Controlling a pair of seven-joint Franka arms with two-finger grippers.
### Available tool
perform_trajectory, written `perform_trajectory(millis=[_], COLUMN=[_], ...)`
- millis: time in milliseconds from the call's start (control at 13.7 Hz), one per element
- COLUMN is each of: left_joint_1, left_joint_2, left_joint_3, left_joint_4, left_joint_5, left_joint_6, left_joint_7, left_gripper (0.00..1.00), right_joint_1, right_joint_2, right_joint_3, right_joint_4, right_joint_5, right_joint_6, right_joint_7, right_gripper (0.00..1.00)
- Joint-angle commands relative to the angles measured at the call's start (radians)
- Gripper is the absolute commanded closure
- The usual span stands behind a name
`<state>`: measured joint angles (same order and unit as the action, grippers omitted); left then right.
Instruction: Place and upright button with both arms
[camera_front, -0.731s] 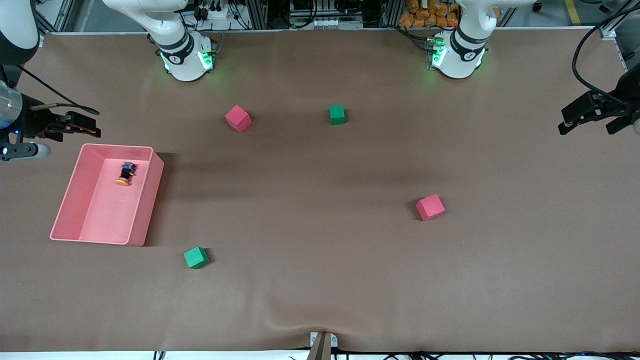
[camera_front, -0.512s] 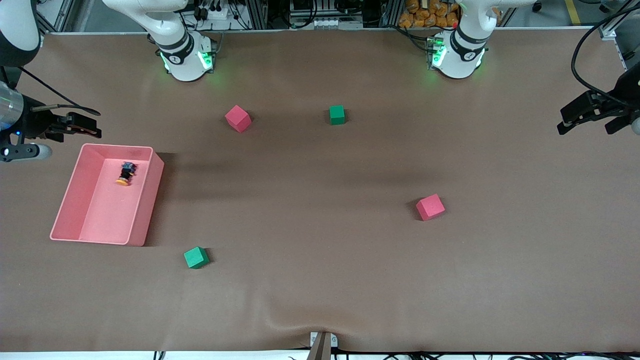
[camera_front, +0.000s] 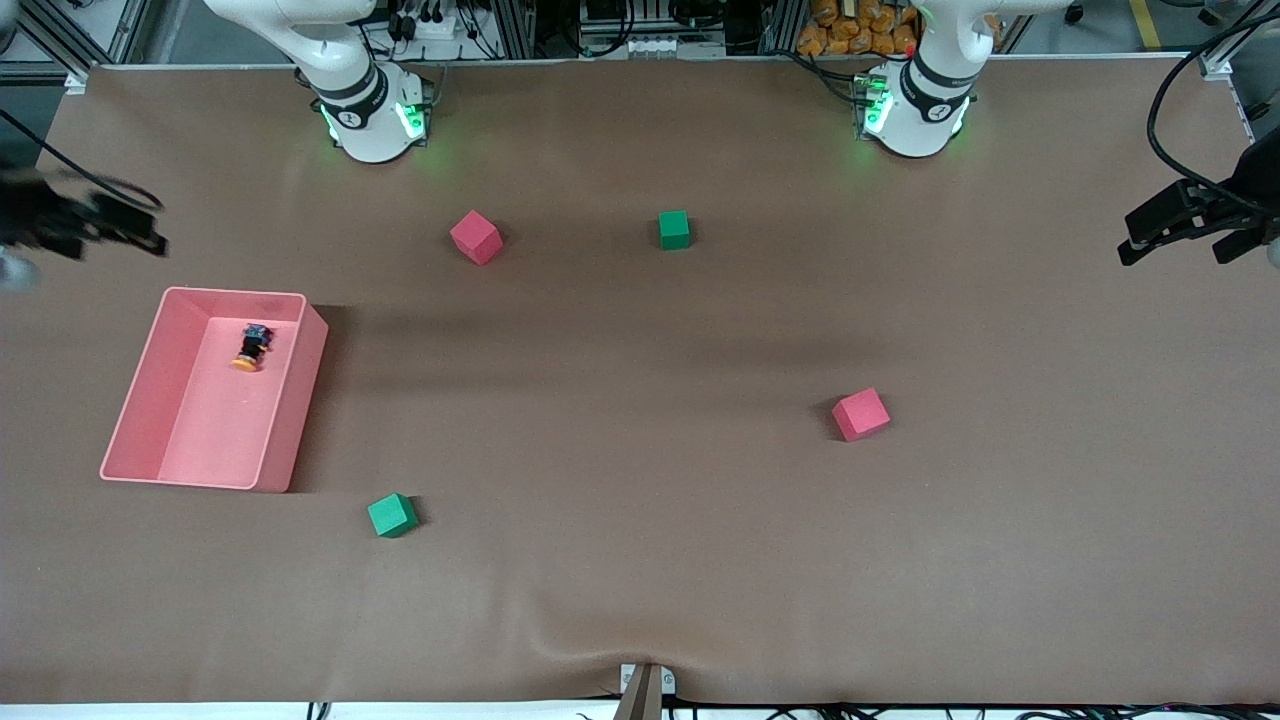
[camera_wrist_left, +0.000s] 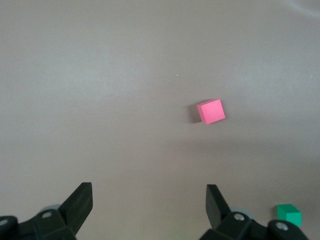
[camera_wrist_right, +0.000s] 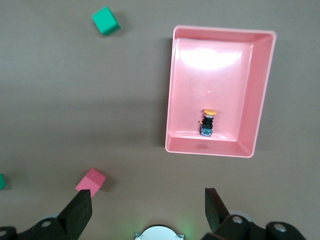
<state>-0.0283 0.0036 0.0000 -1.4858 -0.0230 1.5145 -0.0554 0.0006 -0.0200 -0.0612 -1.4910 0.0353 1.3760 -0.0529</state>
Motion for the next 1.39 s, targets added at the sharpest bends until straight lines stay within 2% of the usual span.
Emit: perform_trajectory(millis=[0,1316], left_joint_1=[-0.002,-0.007], left_joint_2=[-0.001,0.001], left_joint_3=[-0.005,-0.005], left_joint_4=[0.015,0.015], left_joint_5=[0.017,0.021], left_joint_6=[-0.023,-0.023], left_joint_7=[-0.006,-0.006], left_gripper=[0.0,0.0], right_joint_1=[0.004,-0.004], right_joint_2=[0.022,0.002], right_joint_3=[0.0,-0.003], right_joint_4=[0.031,-0.029], right_joint_5=[-0.003,-0.005], right_joint_6=[-0.018,0.034], right_joint_7=[0.024,0.024], right_gripper=[0.0,0.0])
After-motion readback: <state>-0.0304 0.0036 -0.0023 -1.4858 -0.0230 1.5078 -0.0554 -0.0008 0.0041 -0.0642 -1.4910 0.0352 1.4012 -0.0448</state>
